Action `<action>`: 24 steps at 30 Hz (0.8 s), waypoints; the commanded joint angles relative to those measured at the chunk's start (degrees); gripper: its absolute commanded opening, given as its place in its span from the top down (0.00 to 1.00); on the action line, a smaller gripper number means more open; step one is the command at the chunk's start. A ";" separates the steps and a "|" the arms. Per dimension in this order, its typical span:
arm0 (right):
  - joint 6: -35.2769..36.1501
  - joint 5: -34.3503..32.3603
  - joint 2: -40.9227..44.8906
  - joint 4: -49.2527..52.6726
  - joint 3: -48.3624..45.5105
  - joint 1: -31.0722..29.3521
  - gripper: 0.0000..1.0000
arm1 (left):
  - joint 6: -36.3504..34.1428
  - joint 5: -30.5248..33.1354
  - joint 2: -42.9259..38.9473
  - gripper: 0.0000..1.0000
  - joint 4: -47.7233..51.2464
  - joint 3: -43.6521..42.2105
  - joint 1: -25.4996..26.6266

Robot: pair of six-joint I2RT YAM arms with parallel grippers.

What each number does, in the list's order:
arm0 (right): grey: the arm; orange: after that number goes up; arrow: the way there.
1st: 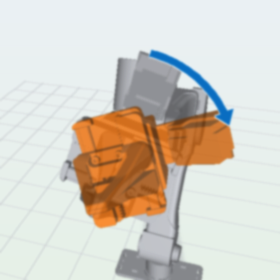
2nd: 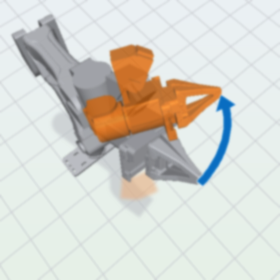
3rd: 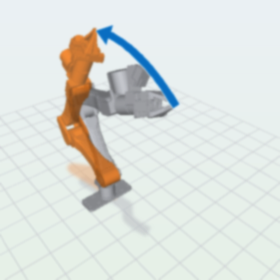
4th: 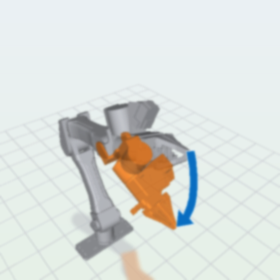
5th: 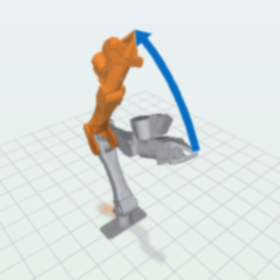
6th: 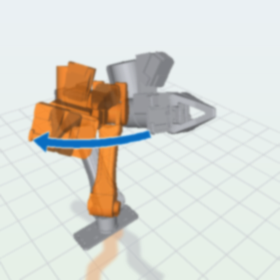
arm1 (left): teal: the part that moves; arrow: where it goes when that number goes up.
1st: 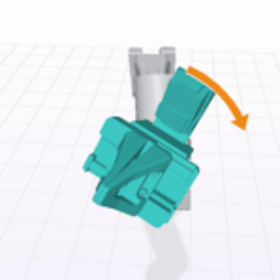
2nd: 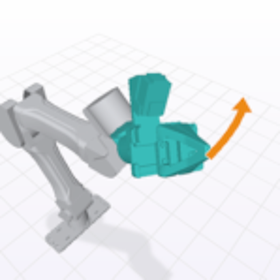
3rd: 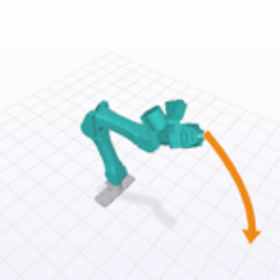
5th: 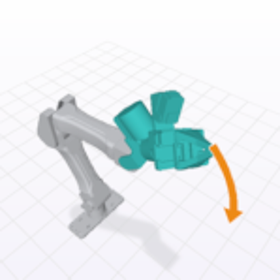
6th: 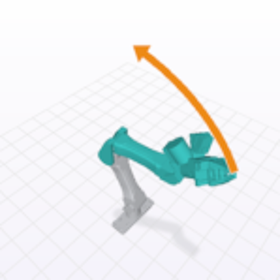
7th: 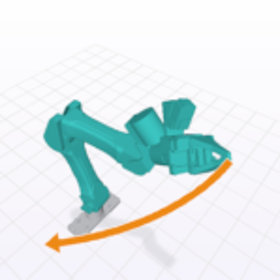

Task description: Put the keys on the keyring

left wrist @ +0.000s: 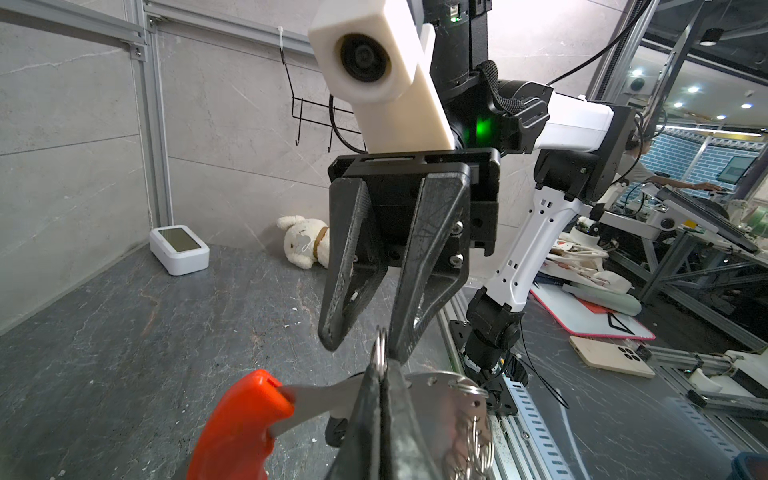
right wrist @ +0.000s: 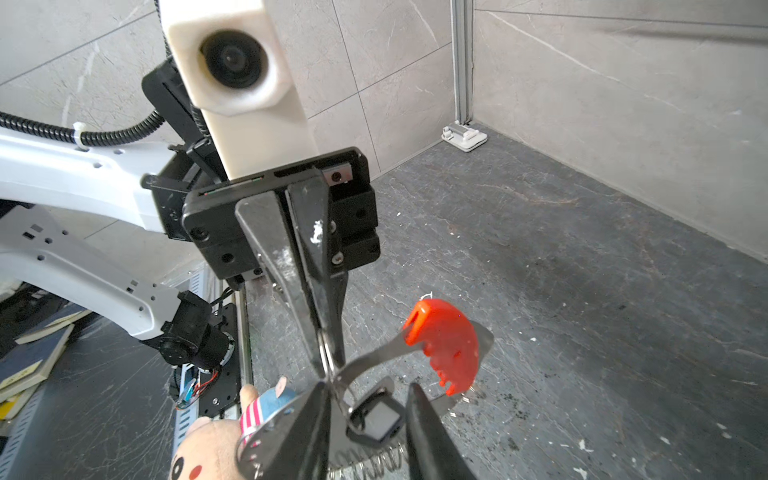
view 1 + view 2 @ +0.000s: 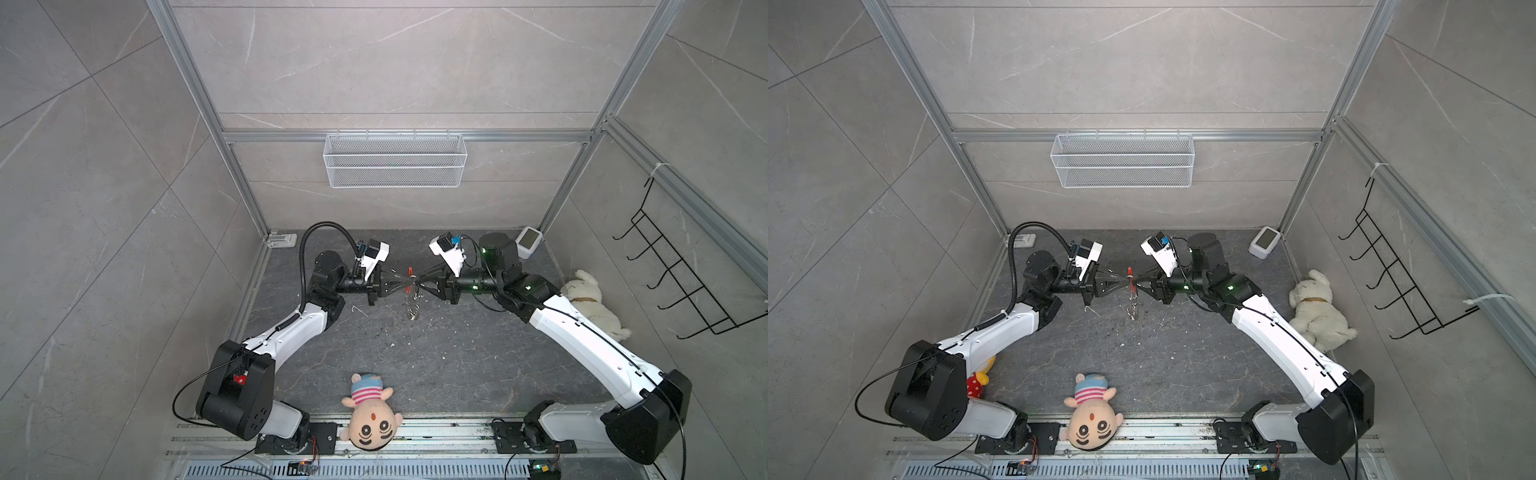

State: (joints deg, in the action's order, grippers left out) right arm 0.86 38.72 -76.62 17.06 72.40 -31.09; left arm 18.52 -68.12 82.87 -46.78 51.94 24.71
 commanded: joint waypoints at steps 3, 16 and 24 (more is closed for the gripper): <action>-2.07 2.63 -1.40 -2.80 1.56 -0.17 0.73 | 0.89 -1.20 -0.25 1.00 -4.37 2.81 -0.10; -0.51 1.06 -1.17 -0.70 2.24 -0.69 1.00 | -0.14 -1.26 0.59 1.00 -3.10 2.91 -0.10; 11.58 -11.95 -2.03 14.49 6.84 -1.62 1.00 | -53.50 11.01 -5.52 0.66 63.53 19.06 -0.93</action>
State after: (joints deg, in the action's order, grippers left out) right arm 6.63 32.49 -77.91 25.82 76.66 -31.88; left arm -10.41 -62.33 79.92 -10.55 62.48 24.10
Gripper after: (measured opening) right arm 0.049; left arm 0.338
